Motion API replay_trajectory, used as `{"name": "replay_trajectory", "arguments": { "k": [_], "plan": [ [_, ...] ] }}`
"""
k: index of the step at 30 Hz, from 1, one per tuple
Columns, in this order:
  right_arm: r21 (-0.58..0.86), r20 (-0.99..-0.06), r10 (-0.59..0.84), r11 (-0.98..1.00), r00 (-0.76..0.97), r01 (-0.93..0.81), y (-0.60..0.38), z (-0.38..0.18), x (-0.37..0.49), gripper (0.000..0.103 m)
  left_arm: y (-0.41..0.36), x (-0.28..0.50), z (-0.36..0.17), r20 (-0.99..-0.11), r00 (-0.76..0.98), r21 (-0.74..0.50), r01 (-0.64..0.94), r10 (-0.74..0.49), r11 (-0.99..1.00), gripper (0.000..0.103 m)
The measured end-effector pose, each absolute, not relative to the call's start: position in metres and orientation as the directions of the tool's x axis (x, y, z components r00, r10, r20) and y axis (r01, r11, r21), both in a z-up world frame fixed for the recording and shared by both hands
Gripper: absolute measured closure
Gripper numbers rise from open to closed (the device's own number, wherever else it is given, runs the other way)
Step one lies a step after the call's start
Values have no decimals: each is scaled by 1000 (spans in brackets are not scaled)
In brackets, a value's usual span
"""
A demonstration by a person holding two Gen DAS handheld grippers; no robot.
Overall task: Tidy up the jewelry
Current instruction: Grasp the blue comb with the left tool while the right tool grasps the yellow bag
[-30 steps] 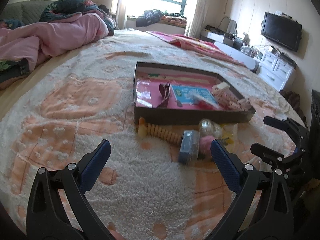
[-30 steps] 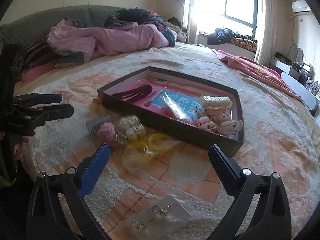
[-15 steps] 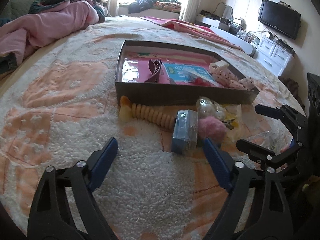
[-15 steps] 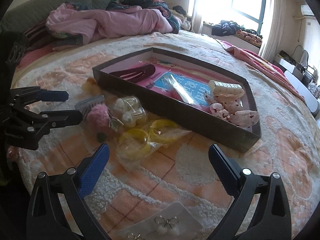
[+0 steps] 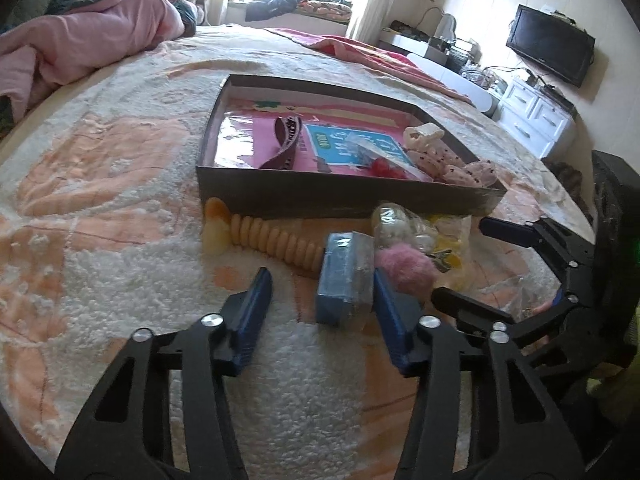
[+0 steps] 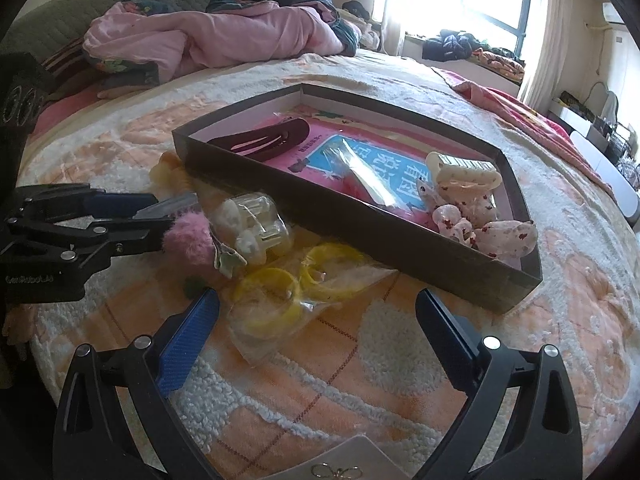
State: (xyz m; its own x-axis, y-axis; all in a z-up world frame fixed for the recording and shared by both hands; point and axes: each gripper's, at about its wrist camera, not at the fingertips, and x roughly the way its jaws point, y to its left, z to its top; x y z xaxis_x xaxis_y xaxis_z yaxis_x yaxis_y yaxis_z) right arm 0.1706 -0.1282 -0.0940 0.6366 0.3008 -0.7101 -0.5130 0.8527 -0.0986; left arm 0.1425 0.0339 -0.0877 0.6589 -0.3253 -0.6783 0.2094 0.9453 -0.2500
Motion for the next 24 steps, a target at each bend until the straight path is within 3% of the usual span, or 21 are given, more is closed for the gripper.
{"name": "replay_trajectory", "arguments": {
  "k": [3, 7, 14, 24],
  "plan": [
    [-80, -717, 312, 852, 624, -518, -129, -95, 172, 14, 31, 144, -89, -680, 651, -258, 220, -338, 941, 71],
    [-61, -724, 322, 851, 611, -521, -132, -96, 174, 31, 28, 144, -90, -675, 641, -277, 239, -365, 931, 83],
    [8, -722, 339, 876, 603, -482, -145, -94, 179, 68, 28, 141, -89, -675, 644, -269, 240, -360, 933, 84],
    [146, -709, 350, 922, 612, -358, -186, -88, 185, 86, 32, 132, -81, -666, 660, -262, 230, -348, 937, 84]
  ]
}}
